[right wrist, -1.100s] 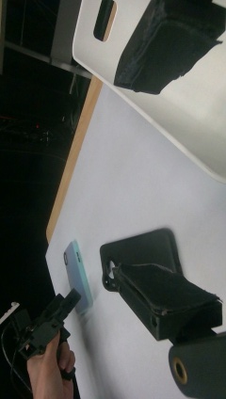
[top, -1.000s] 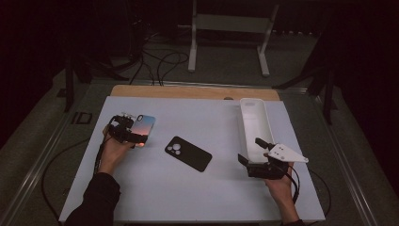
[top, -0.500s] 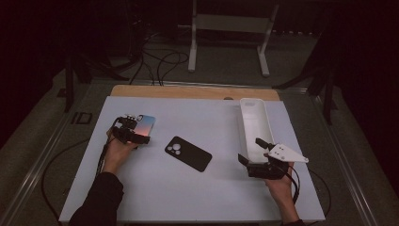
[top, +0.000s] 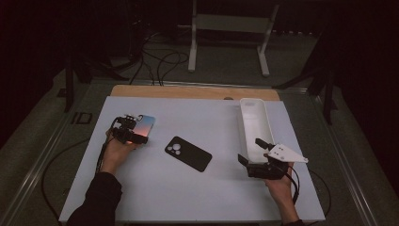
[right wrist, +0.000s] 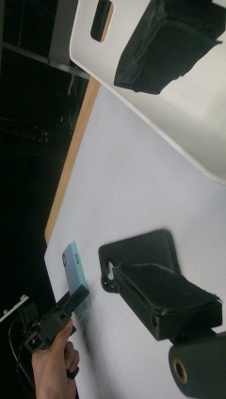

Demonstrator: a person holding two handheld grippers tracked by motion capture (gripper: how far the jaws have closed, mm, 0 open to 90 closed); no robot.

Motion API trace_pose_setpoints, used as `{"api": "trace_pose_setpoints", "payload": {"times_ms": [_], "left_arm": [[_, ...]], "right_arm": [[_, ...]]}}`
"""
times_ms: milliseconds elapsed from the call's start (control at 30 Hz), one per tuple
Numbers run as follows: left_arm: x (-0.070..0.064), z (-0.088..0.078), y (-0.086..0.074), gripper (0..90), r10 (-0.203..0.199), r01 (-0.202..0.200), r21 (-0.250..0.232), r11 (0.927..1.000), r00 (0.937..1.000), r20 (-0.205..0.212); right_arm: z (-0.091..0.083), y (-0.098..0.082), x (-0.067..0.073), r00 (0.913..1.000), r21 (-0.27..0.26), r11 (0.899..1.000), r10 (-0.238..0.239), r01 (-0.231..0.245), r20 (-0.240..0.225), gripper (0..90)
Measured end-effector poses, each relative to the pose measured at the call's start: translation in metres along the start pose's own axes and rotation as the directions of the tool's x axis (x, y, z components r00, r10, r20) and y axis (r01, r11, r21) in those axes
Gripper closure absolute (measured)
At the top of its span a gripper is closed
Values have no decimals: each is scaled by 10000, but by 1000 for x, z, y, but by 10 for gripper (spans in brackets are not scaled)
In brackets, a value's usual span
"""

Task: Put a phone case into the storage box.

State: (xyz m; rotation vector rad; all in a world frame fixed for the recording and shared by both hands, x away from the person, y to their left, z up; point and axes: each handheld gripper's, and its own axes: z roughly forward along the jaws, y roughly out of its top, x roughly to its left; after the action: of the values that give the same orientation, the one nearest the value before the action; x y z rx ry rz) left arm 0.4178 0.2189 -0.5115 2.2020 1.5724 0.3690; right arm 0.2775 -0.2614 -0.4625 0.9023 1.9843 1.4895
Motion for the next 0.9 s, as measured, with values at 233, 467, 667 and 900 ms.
{"api": "trace_pose_setpoints", "payload": {"times_ms": [233,467,667,900], "left_arm": [[-1,-3,-2,169,40,-40,-106,9999,10000,16],[-5,-11,-4,171,143,-142,-634,9979,9999,12],[-8,-24,-5,172,195,-190,-1229,9922,9998,31],[-13,-44,-8,172,337,-288,-2047,9784,9992,208]], "right_arm": [[0,0,-1,10000,-8,10000,41,-41,22,91],[0,0,-1,10000,0,10000,54,-54,32,91],[0,0,-1,10000,8,10000,59,-59,30,91],[0,-1,-1,9999,2,9999,103,-103,19,91]]}}
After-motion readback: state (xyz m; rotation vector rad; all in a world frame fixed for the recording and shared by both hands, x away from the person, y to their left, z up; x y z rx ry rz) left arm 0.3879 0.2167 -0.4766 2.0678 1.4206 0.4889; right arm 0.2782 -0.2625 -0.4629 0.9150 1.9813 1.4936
